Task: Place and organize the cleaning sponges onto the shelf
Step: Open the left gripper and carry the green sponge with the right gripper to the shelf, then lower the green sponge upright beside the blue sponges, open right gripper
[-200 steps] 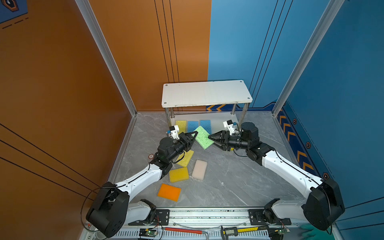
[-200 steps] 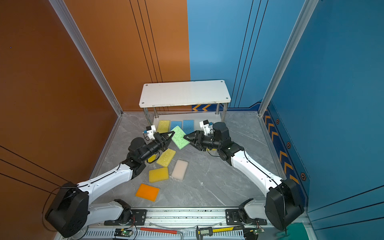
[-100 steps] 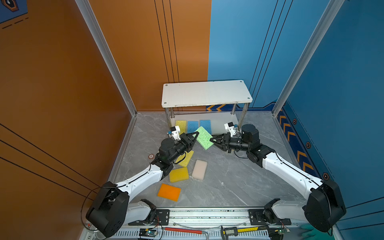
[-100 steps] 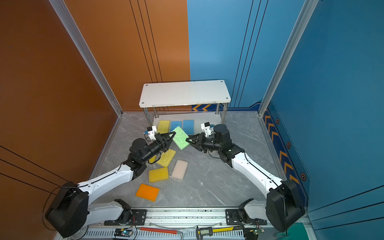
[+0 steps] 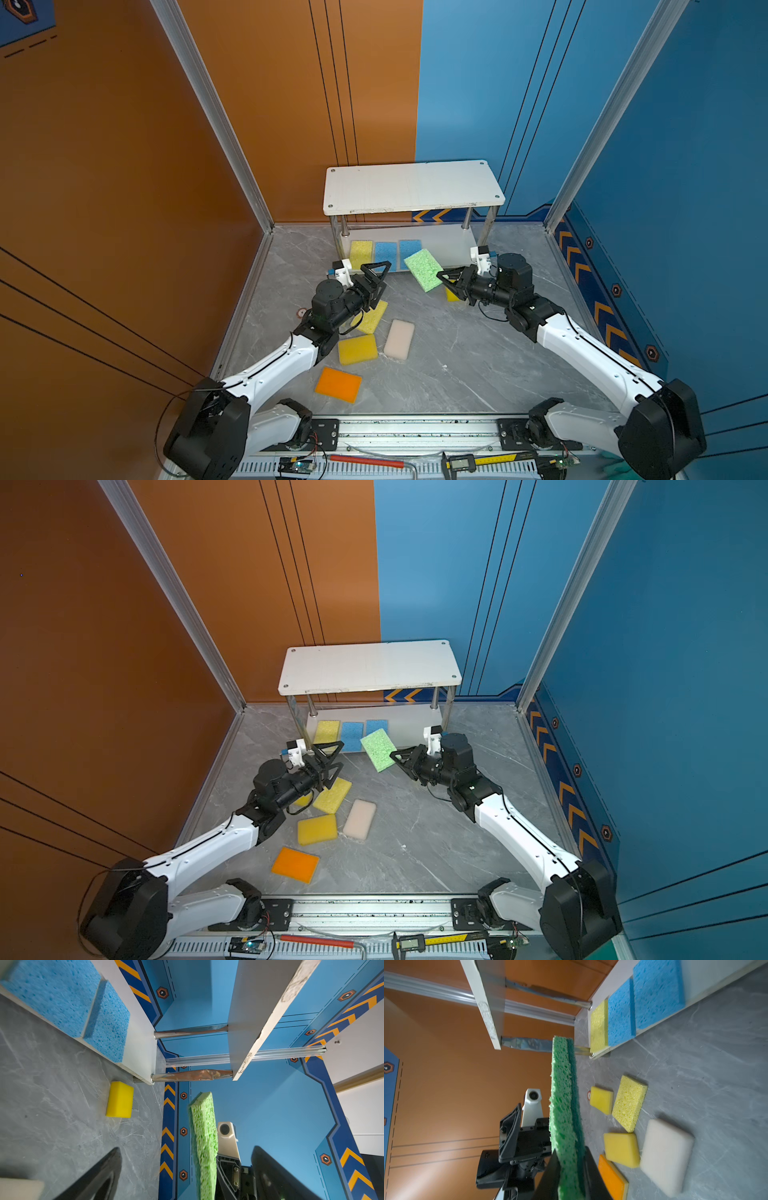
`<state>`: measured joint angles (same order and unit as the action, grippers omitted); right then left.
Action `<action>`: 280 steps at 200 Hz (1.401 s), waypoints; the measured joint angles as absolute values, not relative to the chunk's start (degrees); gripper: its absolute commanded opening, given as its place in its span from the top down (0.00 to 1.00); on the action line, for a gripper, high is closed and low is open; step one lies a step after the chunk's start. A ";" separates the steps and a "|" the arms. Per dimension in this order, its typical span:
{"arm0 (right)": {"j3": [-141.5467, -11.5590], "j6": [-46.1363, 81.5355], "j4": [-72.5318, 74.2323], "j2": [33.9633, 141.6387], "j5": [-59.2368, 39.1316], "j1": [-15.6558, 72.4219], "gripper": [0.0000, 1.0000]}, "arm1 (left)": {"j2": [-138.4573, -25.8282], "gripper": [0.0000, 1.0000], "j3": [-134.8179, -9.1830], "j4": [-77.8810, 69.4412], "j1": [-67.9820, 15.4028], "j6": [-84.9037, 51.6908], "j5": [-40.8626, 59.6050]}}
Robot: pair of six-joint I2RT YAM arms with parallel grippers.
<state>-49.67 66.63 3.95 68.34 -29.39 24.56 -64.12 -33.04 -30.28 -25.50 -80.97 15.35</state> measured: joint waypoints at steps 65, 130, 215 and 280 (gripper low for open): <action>-52.49 60.58 -0.93 75.24 -9.74 24.60 0.81 | -42.61 0.02 -38.20 11.33 -16.91 -65.45 15.20; -59.79 54.74 1.13 89.27 -1.67 25.82 0.81 | -31.18 0.02 -34.52 26.30 -6.11 -63.13 21.15; -68.47 51.13 4.29 102.67 1.63 25.85 0.80 | -34.50 0.02 -34.54 28.86 4.78 -59.57 33.34; -72.55 50.74 4.05 107.81 1.80 25.02 0.80 | -34.79 0.02 -34.52 29.04 9.69 -58.74 38.79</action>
